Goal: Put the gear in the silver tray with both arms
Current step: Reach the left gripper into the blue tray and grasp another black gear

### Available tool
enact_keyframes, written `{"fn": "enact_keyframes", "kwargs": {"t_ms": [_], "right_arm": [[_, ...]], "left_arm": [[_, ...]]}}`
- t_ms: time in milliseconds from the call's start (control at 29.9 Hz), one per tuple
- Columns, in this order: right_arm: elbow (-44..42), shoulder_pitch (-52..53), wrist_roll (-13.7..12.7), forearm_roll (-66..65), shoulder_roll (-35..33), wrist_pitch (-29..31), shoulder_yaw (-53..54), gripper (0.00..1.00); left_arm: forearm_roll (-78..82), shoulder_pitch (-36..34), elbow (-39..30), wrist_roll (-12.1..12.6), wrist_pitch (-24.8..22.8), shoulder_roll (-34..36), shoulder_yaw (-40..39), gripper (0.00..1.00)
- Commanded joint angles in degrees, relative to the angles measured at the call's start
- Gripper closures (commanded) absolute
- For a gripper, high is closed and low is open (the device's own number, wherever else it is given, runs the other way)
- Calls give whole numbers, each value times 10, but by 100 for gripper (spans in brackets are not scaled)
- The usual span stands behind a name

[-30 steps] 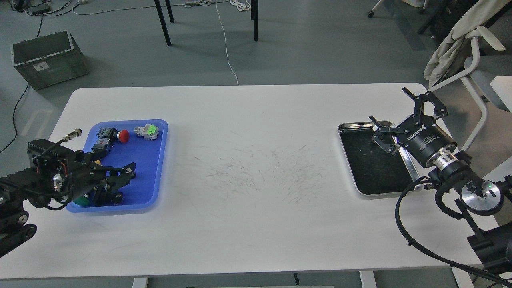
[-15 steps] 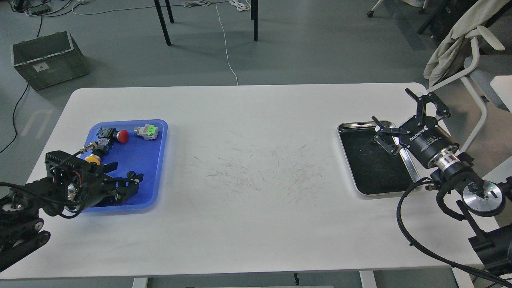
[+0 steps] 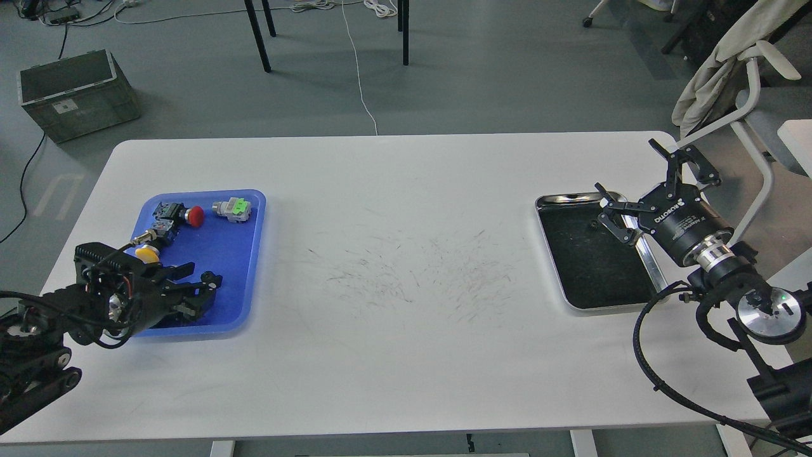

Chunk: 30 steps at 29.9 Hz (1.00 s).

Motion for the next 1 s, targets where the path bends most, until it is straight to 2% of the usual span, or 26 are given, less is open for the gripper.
{"fn": "enact_keyframes", "kwargs": {"t_ms": [0,267,301,367,468,568,768,969], "right_arm": [[0,0,0,0,0,0,0,3],[1,0,0,0,-1,0,1,3],[1,0,0,0,-1,0,1,3],[1,0,0,0,-1,0,1,3],[0,0,0,0,-1,0,2,3],[0,1,0,0,-1,0,3,3],[0,3,0,0,-7,0,2,3],[-1,5,0,0,-17,-1,2,3]], "left_arm": [[1,-1,5,-1,0,-6,0,50],[2,-1,10,-3,-1,-10,0,59],[2,-1,11,-4,-1,-10,0,63],[2,-1,12,-5,-1,-11,0,78],[0,-1,13,-20,-1,-10,-1,82],[-3,-13,13,-21,-1,-8,-1,87],[-7,-75,-22,-23,-1,19,-6,90],[-56,-202,-123,-15,-8,65,-7,90]]}}
